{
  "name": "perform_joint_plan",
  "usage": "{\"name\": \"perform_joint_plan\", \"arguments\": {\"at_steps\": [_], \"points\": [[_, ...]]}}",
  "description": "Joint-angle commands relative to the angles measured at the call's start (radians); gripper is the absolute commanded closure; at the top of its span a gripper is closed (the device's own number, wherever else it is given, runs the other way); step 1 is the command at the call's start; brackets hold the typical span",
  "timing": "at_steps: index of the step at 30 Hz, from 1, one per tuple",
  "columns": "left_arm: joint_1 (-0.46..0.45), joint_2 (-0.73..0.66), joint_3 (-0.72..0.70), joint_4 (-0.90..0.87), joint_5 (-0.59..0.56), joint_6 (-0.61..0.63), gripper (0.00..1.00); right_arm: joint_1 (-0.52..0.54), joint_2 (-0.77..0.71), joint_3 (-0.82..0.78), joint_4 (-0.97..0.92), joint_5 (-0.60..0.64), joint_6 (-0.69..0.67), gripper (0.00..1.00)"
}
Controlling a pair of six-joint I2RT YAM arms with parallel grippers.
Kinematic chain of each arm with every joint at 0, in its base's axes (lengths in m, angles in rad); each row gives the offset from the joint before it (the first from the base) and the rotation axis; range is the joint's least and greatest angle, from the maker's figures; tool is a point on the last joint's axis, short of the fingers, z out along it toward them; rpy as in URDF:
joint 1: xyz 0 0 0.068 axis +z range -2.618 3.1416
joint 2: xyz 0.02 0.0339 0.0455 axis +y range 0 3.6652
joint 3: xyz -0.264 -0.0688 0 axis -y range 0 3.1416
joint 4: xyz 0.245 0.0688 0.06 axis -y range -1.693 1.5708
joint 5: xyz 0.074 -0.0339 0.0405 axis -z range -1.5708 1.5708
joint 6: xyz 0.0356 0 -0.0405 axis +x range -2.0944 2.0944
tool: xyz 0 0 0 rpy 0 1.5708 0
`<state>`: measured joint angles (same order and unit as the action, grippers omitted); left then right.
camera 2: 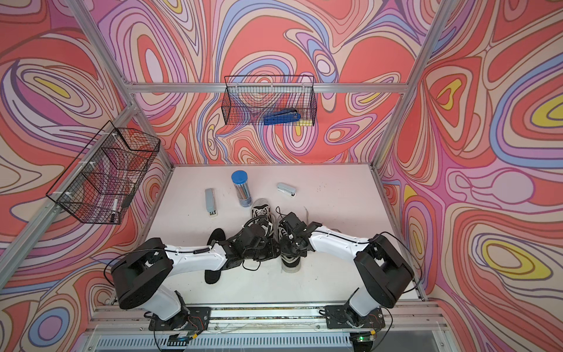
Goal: Remove the insole from the shoe
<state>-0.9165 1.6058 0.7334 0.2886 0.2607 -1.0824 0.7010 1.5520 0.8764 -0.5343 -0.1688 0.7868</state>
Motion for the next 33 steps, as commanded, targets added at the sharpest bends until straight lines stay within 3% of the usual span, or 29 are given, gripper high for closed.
{"name": "perform_joint_plan", "arguments": {"at_steps": [1, 11, 23, 33], "points": [[0.002, -0.009, 0.041, -0.087, -0.047, 0.030, 1.00, -0.042, -0.027, -0.013, -0.012, 0.037, -0.033, 1.00], [-0.001, -0.040, 0.091, -0.300, -0.095, 0.197, 1.00, -0.181, -0.148, -0.034, -0.011, -0.073, -0.018, 1.00], [-0.110, 0.028, 0.235, -0.498, -0.226, 0.458, 1.00, -0.252, -0.061, 0.043, 0.093, -0.313, 0.160, 1.00], [-0.121, 0.057, 0.196, -0.503, -0.290, 0.539, 1.00, -0.416, -0.014, 0.221, -0.129, -0.606, 0.011, 1.00]]}}
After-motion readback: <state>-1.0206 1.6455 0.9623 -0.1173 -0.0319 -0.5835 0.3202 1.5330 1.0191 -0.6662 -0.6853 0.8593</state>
